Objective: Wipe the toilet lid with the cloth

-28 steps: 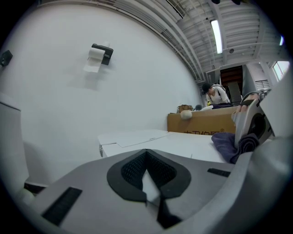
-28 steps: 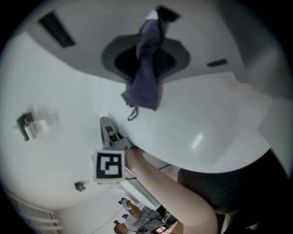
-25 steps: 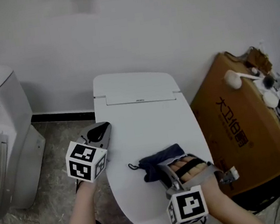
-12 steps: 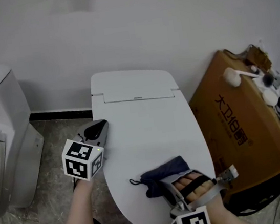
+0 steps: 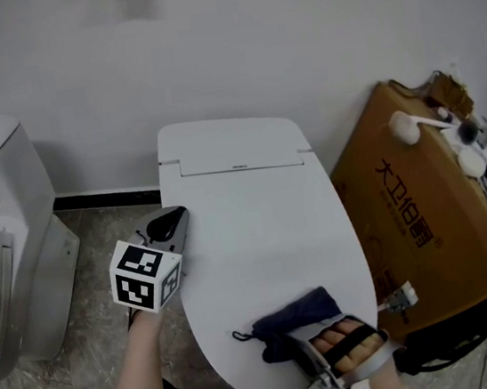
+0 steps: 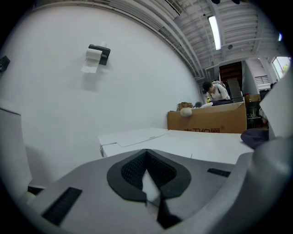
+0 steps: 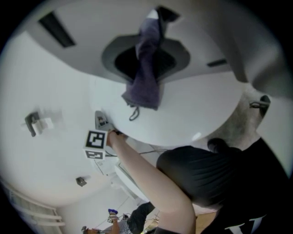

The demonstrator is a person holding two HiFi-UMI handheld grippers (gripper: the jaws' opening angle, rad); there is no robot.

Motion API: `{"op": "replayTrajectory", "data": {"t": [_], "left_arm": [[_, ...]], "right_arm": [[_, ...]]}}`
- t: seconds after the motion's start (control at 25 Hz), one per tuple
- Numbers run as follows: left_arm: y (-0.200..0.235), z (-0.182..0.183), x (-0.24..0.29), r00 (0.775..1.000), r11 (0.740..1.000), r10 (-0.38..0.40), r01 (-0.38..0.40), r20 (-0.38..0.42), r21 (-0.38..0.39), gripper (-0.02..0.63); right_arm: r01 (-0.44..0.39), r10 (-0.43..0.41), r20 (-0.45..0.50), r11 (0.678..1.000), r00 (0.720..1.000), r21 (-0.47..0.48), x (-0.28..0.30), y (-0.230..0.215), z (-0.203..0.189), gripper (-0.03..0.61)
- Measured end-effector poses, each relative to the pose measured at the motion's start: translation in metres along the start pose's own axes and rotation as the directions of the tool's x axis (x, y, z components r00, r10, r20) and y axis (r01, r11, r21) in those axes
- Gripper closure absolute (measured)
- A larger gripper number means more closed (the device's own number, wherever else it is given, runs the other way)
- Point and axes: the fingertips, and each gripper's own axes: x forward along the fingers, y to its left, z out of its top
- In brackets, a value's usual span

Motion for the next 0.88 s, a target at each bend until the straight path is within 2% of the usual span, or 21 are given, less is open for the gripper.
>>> {"op": "replayTrajectory", "data": {"t": [0.32, 0.48, 0.64, 0.88], "left_arm": [[-0.001, 0.002, -0.001, 1.000, 1.000, 0.015, -0.015, 0.011, 0.000, 0.597], [-0.003, 0.003, -0.003, 0.999, 0.999, 0.033, -0.033, 0.005, 0.036, 0.597], [-0.001, 0.004, -0.009, 0.999, 0.996, 0.035, -0.035, 0.012, 0.081, 0.598], [0.009, 0.002, -0.017, 0.999, 0.998, 0.034, -0.035, 0.020, 0.056, 0.598]], "right_arm": [[0.014, -0.015, 0.012, 1.000, 1.000, 0.017, -0.016, 0.002, -0.003, 0.515], [0.024, -0.024, 0.018, 0.999, 1.000, 0.027, -0.015, -0.008, -0.002, 0.515], [0.046, -0.046, 0.018, 0.999, 0.999, 0.017, 0.017, -0.055, 0.007, 0.515], [0.082, -0.082, 0.004, 0.996, 0.997, -0.020, 0.092, -0.139, 0.017, 0.515]]}}
